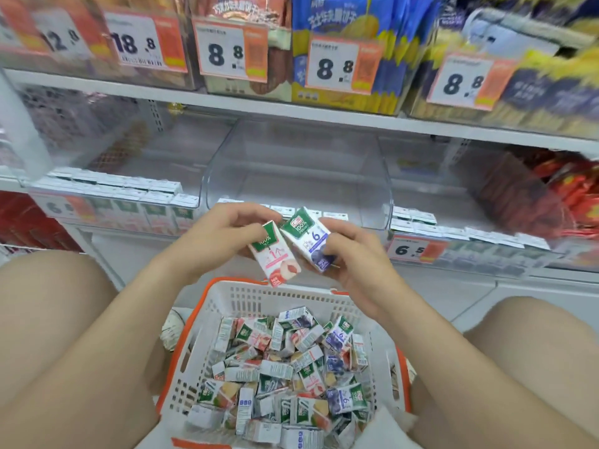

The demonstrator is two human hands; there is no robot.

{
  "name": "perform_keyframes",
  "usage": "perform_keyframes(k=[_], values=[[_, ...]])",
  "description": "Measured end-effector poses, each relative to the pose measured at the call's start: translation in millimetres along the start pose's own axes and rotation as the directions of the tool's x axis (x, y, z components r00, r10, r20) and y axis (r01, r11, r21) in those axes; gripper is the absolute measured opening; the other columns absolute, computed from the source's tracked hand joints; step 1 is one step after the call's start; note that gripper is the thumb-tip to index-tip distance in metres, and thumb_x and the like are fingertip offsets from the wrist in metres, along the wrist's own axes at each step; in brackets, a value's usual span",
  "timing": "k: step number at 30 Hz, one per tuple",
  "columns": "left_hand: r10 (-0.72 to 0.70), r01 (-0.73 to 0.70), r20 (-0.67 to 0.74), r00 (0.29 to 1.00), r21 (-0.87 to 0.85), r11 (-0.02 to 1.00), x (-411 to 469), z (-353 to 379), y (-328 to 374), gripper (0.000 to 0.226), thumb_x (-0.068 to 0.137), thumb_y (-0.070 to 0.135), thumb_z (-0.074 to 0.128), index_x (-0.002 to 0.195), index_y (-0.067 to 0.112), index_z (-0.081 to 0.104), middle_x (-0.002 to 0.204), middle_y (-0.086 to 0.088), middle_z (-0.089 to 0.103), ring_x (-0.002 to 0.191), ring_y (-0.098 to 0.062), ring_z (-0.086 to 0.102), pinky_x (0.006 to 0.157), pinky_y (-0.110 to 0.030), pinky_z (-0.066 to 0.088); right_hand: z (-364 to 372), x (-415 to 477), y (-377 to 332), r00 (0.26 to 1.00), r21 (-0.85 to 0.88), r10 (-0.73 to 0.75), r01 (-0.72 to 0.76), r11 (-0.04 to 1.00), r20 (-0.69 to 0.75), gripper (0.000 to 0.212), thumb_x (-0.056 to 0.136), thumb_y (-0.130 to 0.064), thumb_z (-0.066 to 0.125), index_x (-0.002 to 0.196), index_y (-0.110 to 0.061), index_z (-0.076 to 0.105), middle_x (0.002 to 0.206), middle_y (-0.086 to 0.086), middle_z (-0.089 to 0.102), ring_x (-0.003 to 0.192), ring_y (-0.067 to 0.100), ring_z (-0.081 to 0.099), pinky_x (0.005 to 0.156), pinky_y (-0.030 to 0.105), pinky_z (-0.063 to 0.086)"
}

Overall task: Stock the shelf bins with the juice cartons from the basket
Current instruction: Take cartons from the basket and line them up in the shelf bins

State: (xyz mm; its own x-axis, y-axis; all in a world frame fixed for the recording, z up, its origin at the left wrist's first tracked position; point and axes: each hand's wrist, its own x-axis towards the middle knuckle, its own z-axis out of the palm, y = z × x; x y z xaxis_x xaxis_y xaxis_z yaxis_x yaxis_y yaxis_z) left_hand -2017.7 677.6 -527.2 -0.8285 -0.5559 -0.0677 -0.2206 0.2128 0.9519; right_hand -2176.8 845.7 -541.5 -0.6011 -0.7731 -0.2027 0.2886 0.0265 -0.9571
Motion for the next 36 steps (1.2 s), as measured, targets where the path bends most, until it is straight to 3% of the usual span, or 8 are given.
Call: perform_keyframes(k=[9, 12, 16, 20, 25, 28, 32, 36], values=[[0.093, -0.102, -0.091, 0.991, -0.095, 0.99, 17.0, 19.8, 21.6, 0.025, 0.104, 0.005, 0.06, 0.118, 0.017, 0.076, 0.101, -0.009, 0.081, 0.086, -0.016, 0.076, 0.069, -0.022, 0.058, -13.5, 2.6, -20.0, 0.989, -0.324, -0.147, 0.138, 0.936, -0.002, 0.021, 0.089, -0.005, 0.075, 0.108, -0.012, 0.076, 0.091, 0.003, 0.075, 0.081, 0.014, 0.07, 0.062, 0.023, 0.056], [0.143, -0.145, -0.037, 0.989, -0.088, 0.985, 24.0, 31.2, 36.4, 0.021, 0.102, 0.006, 0.064, 0.117, 0.017, 0.074, 0.103, -0.007, 0.08, 0.086, -0.017, 0.076, 0.065, -0.023, 0.058, -28.1, 5.7, -37.2, 0.977, -0.379, -0.214, 0.196, 0.904, -0.005, 0.027, 0.082, -0.011, 0.072, 0.107, -0.021, 0.073, 0.104, 0.003, 0.076, 0.096, 0.02, 0.076, 0.079, 0.04, 0.063], [0.235, -0.232, 0.047, 0.971, -0.067, 0.97, 40.5, 57.6, 51.2, 0.021, 0.099, 0.008, 0.071, 0.117, 0.018, 0.074, 0.111, -0.002, 0.079, 0.101, -0.029, 0.076, 0.081, -0.036, 0.063, -57.1, 8.4, -66.2, 0.958, -0.381, -0.285, 0.251, 0.89, -0.033, 0.032, 0.085, -0.009, 0.061, 0.11, -0.025, 0.073, 0.1, 0.0, 0.078, 0.084, 0.016, 0.076, 0.068, 0.035, 0.061], [0.299, -0.311, 0.12, 0.947, 0.093, 0.946, 60.1, 88.2, 55.2, 0.021, 0.096, 0.02, 0.077, 0.114, 0.029, 0.074, 0.109, 0.008, 0.078, 0.1, -0.024, 0.073, 0.093, -0.049, 0.06, -101.9, 18.4, -89.3, 0.876, -0.512, -0.436, 0.283, 0.811, -0.206, 0.025, 0.075, -0.023, 0.063, 0.1, -0.024, 0.068, 0.081, -0.003, 0.071, 0.07, 0.014, 0.064, 0.068, 0.034, 0.053], [0.311, -0.367, 0.232, 0.922, 0.268, 0.891, 73.0, 121.0, 40.1, 0.036, 0.096, 0.04, 0.073, 0.131, 0.036, 0.068, 0.12, 0.016, 0.074, 0.108, -0.005, 0.071, 0.096, -0.041, 0.059, -173.6, 30.7, -110.5, 0.709, -0.796, -0.668, 0.262, 0.545, -0.224, 0.053, 0.077, -0.017, 0.071, 0.129, -0.025, 0.063, 0.113, -0.009, 0.071, 0.099, 0.008, 0.068, 0.089, 0.03, 0.056], [0.372, -0.423, 0.204, 0.906, 0.366, 0.829, 74.4, 140.8, 29.8, 0.034, 0.101, 0.027, 0.069, 0.135, 0.026, 0.068, 0.121, 0.015, 0.073, 0.108, -0.003, 0.068, 0.096, -0.038, 0.057, -210.4, 41.0, -111.1, 0.775, -0.955, -0.621, 0.089, 0.284, -0.113, 0.06, 0.084, -0.01, 0.072, 0.143, -0.017, 0.061, 0.135, 0.005, 0.065, 0.125, 0.023, 0.06, 0.109, 0.035, 0.046], [0.445, -0.494, 0.218, 0.869, 0.44, 0.75, 74.1, 158.4, 27.1, 0.039, 0.104, 0.027, 0.064, 0.143, 0.024, 0.062, 0.125, 0.015, 0.054, 0.097, -0.006, 0.062, 0.092, -0.028, 0.051, -226.0, 61.7, -99.8, 0.897, -0.997, -0.442, 0.041, 0.061, 0.01, 0.047, 0.09, -0.006, 0.065, 0.137, -0.013, 0.065, 0.135, 0.011, 0.066, 0.121, 0.035, 0.062, 0.106, 0.035, 0.044], [0.445, -0.474, 0.175, 0.878, 0.444, 0.76, 72.8, 165.6, 22.8, 0.051, 0.105, 0.024, 0.063, 0.154, 0.025, 0.049, 0.143, 0.014, 0.037, 0.092, -0.009, 0.059, 0.09, -0.022, 0.049, -218.0, 72.5, -95.7, 0.974, -0.999, -0.224, -0.019, 0.037, -0.027, 0.043, 0.087, -0.001, 0.057, 0.125, -0.018, 0.069, 0.119, 0.005, 0.07, 0.106, 0.029, 0.063, 0.085, 0.03, 0.046]])
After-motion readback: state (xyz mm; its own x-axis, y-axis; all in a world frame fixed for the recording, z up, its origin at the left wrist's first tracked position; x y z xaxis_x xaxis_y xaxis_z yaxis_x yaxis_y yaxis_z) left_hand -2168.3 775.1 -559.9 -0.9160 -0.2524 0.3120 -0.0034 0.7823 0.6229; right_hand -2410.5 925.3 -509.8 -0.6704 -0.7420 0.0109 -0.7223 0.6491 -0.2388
